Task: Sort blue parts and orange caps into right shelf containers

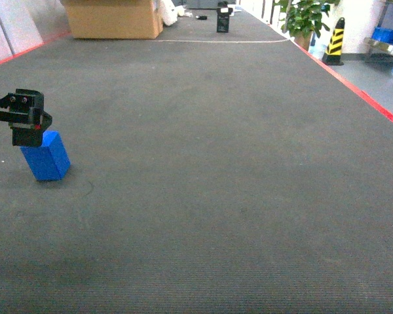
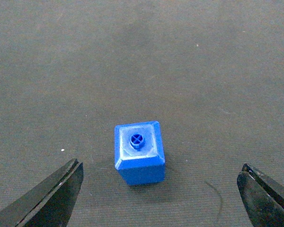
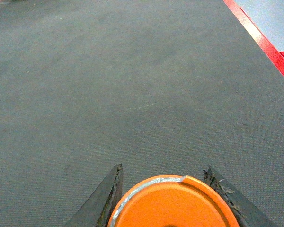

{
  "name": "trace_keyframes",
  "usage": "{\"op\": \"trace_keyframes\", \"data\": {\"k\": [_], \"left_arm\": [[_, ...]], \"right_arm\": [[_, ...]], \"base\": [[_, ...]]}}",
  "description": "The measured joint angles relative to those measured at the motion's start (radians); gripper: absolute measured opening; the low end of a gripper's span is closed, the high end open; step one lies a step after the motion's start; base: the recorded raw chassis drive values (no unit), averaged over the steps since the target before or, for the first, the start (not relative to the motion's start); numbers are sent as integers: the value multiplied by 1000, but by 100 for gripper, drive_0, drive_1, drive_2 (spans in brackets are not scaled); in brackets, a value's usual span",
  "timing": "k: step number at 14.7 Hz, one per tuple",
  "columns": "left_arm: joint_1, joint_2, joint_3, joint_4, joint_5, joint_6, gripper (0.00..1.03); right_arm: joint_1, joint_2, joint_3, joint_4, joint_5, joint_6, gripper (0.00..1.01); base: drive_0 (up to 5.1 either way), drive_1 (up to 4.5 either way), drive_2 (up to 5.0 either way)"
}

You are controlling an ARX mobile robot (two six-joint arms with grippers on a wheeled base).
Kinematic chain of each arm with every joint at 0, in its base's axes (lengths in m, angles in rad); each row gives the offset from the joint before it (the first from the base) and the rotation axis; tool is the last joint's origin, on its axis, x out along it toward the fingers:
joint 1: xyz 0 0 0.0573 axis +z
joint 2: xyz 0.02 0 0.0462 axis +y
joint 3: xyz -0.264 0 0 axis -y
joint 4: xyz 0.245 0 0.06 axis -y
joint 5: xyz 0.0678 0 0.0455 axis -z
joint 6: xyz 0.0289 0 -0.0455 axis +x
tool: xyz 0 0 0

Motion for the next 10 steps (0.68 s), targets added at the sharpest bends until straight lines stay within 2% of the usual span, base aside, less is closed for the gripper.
{"op": "trace_keyframes", "data": {"k": [2,4,7,10], "left_arm": [[28,73,95,-45,5,14,98],[34,135,173,-90,17,16,98],[30,220,274,-146,14,10,98],[27,306,383,-208,13,-15,98]], "right_arm": [[-10,-24,-3,2,-5,9,44],[-43,-8,-9,13,-5,14,44],[-66,5,-12,5,-11,23,44],[-88,4,-12,-2,-19,24,44]], "base": [[0,0,0],[0,0,0],[0,0,0],[0,0,0]]}}
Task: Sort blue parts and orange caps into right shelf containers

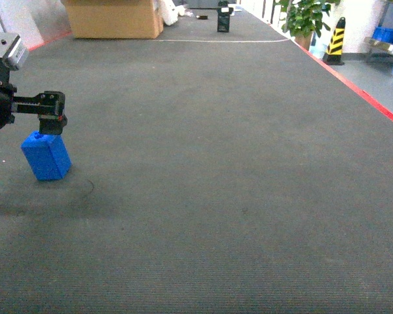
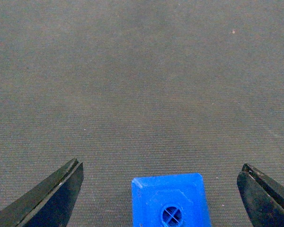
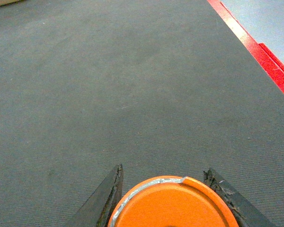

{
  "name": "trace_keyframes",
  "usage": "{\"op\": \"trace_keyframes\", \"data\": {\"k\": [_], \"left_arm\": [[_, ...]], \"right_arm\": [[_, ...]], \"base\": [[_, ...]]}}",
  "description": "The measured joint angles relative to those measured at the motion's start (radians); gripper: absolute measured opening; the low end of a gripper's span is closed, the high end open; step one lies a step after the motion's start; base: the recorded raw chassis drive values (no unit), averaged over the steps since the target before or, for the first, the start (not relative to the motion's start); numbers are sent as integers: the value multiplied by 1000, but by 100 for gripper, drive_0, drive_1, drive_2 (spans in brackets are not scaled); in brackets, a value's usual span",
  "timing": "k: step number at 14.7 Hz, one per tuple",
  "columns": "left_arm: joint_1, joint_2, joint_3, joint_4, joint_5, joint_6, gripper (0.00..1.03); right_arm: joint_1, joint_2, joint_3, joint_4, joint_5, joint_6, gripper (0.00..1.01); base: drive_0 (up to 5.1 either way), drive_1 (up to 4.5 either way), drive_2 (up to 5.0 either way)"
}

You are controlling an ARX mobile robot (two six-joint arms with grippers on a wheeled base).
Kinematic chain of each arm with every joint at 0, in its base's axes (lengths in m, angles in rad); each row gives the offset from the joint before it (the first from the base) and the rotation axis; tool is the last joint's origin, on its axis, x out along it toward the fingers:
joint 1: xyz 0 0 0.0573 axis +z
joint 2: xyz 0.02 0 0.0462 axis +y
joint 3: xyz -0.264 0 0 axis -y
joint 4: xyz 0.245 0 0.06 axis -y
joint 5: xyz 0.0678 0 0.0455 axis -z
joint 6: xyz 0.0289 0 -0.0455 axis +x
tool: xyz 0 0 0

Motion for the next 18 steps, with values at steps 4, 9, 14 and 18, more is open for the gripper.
{"op": "trace_keyframes", "data": {"k": [4,9,14,18], "left_arm": [[-4,105,64,-66,6,-64,98],[-3,52,-53,14,-6,-78,48],[36,-543,-494,206,-3,-32,45],[58,-1076,-829,100,-29,16,45]], "right_arm": [[-13,-26,-6,-17,2,0,44],[-29,-60,-12,-43,13,0,44],[10,-315,-16,-231,55,-64,44],[49,-747,-79,-515,151,-167,44]], "base": [[0,0,0],[0,0,0],[0,0,0],[0,0,0]]}}
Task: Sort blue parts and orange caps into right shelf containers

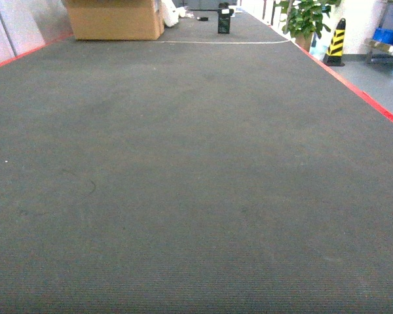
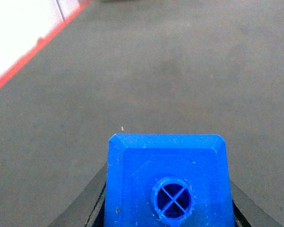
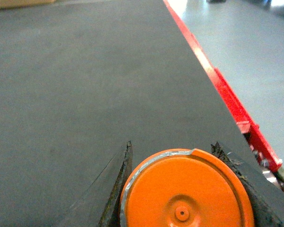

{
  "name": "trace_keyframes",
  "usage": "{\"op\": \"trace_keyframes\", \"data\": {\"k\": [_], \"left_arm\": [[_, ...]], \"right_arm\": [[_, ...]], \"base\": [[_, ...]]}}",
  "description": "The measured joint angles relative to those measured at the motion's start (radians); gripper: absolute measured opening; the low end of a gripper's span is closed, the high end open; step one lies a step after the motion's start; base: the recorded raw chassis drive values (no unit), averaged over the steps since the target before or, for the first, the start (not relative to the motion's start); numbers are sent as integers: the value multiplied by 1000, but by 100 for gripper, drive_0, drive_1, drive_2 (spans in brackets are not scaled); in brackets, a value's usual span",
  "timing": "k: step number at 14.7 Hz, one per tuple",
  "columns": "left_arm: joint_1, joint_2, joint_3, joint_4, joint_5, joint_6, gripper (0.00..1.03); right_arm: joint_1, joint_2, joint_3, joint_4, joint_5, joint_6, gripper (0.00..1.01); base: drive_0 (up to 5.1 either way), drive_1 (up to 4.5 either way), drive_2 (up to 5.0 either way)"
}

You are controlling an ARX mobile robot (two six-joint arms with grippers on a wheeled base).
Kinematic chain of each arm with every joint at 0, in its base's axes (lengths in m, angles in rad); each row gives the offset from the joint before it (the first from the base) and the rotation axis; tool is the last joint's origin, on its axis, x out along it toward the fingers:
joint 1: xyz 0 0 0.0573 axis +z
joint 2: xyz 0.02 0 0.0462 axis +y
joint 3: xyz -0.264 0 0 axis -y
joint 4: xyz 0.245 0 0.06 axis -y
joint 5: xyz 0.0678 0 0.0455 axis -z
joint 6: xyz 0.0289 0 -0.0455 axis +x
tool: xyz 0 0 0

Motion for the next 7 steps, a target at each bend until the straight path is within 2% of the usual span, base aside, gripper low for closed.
{"op": "trace_keyframes", "data": {"k": [7], "left_arm": [[-2,-2,24,2,1,14,45]], "right_arm": [[0,7,4,-5,3,-18,44]], "base": [[0,0,0]]}}
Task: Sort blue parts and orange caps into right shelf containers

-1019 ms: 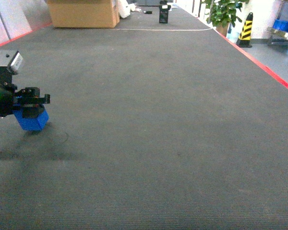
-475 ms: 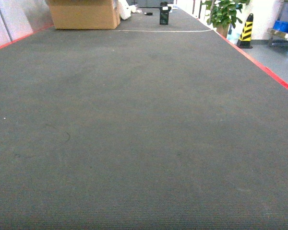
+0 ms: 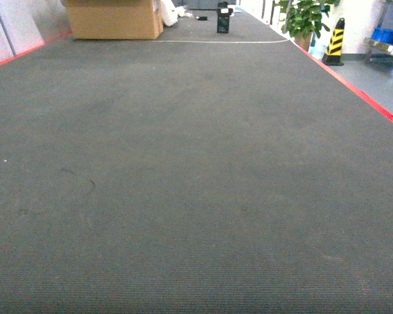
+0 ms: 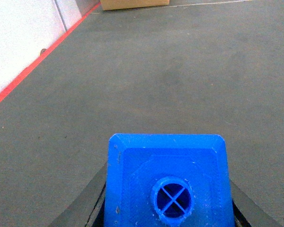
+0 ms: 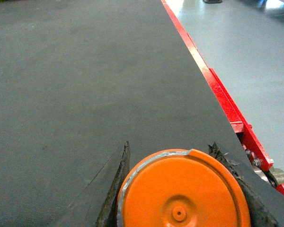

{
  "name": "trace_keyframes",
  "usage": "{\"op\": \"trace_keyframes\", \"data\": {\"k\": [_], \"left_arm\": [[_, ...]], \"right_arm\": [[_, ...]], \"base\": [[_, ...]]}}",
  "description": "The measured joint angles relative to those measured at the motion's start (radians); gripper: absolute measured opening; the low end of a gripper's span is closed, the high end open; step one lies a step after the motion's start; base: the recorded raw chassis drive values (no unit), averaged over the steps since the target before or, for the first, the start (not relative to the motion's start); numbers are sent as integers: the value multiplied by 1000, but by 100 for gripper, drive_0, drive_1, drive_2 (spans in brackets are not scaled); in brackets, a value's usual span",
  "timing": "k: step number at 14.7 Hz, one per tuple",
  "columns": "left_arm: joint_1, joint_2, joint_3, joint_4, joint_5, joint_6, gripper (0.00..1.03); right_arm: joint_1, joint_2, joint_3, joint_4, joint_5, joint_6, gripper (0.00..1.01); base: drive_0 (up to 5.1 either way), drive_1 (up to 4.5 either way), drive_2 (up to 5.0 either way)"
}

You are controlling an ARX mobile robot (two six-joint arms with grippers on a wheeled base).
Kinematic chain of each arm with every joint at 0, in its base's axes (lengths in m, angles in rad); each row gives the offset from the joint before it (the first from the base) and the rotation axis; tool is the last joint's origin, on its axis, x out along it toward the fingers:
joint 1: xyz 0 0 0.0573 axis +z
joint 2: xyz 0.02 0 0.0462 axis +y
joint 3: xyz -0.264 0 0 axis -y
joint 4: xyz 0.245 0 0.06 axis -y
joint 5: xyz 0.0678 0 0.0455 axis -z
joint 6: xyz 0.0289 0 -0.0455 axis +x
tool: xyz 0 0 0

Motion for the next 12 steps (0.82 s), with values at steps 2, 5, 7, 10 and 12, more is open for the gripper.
{"op": "trace_keyframes", "data": {"k": [2,5,7,10,12], "left_arm": [[0,0,0,0,0,0,45],[3,0,0,-3,-3,0,45],[3,0,0,1,-2,0,45],[3,0,0,0,-1,0,45],[1,-2,0,-3,-1,0,44]], "right_arm": [[0,0,0,0,0,0,44],[0,0,0,1,-1,0,44],[0,0,0,0,0,0,44],[0,0,0,-1,1,0,44],[0,0,0,1,0,0,44]], "base": [[0,0,0],[493,-251,-251],[478,-267,-267],[499,-247,-247],[504,-242,-242]]}}
